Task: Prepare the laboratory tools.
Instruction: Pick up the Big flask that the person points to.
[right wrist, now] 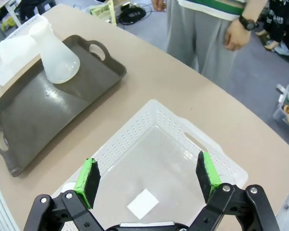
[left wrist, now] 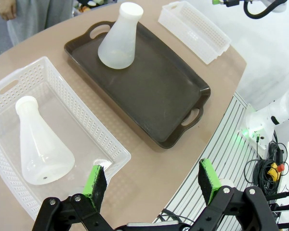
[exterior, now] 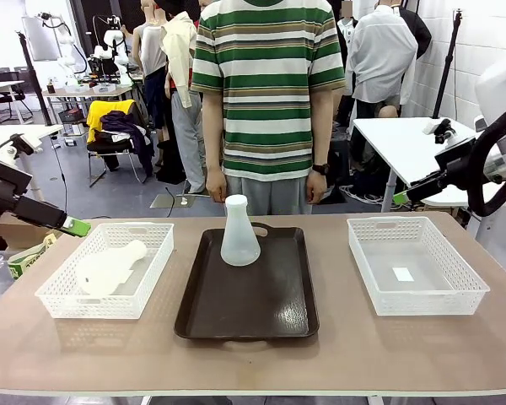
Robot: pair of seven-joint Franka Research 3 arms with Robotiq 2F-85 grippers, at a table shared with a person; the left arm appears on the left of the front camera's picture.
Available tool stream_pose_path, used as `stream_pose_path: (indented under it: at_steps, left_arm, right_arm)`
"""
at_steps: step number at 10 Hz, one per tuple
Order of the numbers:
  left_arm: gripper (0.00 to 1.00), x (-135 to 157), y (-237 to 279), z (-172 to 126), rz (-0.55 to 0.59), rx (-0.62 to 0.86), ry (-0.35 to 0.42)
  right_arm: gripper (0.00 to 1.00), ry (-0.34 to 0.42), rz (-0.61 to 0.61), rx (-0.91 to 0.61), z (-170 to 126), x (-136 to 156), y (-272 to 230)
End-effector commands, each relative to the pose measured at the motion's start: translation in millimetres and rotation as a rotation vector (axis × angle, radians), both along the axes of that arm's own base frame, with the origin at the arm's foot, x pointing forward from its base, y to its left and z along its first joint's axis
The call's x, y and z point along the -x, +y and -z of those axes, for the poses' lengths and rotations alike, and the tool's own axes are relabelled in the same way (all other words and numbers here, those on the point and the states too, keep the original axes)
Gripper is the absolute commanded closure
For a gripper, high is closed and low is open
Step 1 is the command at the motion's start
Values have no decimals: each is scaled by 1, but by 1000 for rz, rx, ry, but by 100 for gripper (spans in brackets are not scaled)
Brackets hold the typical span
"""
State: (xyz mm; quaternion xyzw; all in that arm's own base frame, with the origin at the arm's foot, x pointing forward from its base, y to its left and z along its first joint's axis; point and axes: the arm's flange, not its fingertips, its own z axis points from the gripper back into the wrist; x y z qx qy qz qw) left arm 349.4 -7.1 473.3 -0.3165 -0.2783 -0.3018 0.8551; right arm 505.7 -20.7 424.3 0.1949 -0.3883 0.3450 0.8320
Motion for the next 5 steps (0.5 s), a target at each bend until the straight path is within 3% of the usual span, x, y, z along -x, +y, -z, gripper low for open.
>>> stream_pose_path:
  at_steps: [1, 5]
  left_arm:
    - [0, -1, 1, 2, 15, 21, -16]
    - [0, -1, 1, 2, 15, 21, -16]
  right_arm:
    - [0, -11, -13, 0, -3, 0, 0]
    - [0, -11, -13, 0, -3, 0, 0]
